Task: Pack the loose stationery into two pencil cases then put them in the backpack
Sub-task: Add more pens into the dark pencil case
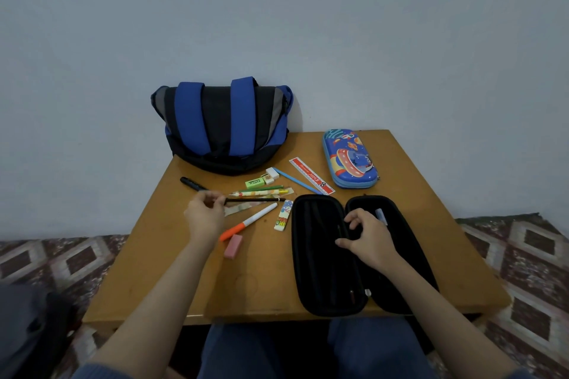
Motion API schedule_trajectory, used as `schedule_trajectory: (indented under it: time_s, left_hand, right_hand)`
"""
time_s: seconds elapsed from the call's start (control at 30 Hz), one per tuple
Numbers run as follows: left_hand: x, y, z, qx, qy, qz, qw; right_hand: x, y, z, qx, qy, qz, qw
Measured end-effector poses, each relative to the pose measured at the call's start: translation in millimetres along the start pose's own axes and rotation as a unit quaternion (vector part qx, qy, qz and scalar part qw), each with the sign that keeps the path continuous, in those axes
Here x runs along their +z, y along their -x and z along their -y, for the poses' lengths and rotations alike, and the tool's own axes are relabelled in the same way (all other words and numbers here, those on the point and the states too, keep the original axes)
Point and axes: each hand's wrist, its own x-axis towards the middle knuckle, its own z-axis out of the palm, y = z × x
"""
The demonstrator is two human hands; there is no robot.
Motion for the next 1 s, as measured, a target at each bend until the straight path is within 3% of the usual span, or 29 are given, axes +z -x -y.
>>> schedule_trajectory:
  time_s: [0.1,0.27,0.4,0.73,1.0]
  left_hand:
    - [-5,4,-24,0.058,0.112,-0.056,0.99]
    - [-4,18,-56,0.117,0.242,-0.069,0.961]
    - [8,28,-57,0.119,0.231,-0.013,0.966]
    - [53,52,-32,-0.001,0.218,0.079,0.973]
    - [77,65,-38,-0.057,0.089,0.257,0.961]
  right_hand:
    - [1,0,0,-0.001,-0.001,-0.001,1.0]
    - [1,1,0,-0.002,-0.002,-0.003,1.0]
    - [1,1,0,-0.001,-0.003,-0.008,1.0]
    - [0,0,-1,0.002,-0.023,0.007,1.0]
    - [0,1,1,0.008,-0.006,-0.002,1.0]
